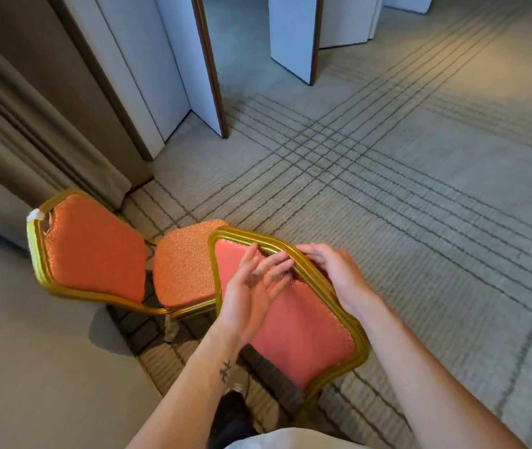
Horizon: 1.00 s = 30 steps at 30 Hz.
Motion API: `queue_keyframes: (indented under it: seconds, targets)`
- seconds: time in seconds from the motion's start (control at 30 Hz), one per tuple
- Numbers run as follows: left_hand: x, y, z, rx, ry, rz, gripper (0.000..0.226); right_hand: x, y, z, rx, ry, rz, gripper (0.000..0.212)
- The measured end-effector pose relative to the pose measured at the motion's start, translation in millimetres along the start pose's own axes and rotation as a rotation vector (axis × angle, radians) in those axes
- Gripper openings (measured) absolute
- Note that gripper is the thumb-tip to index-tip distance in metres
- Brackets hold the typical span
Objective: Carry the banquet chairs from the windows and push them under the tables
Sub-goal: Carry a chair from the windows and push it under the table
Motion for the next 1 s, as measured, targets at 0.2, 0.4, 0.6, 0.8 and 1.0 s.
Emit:
queue_keyframes:
  seconds: [0.2,0.4,0.6,0.8,1.0]
  targets:
    - [39,9,9,0.438,-0.048,0.152,0.053,10,-18,-15,-0.373,0.256,-0.268,0.023]
    - [73,33,11,0.83,-0.235,0.3,0.047,0,-20,-15,-0.829,0.533,-0.337,0.029]
    - [91,61,18,1.287,-0.369,0.636,0.039,-3,-18,-1,-1.068,0.65,-0.312,0.051]
    - [89,53,21,1.533,-0.435,0.922,0.051,-4,-10,-7,-1.084,0.782,-0.197,0.058]
    - [105,60,13,1.663,-0.397,1.005,0.051,-4,-12,-7,-1.077,0.78,-0.188,0.059]
Point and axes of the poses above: each hand's wrist, its own x-axis towards the middle knuckle, its own z-axis out of the palm, y = z × x, the point moved 7 cm from there along x, towards the middle knuckle, and after that the axes turned 12 degrees about x, right-handed, at the moved point
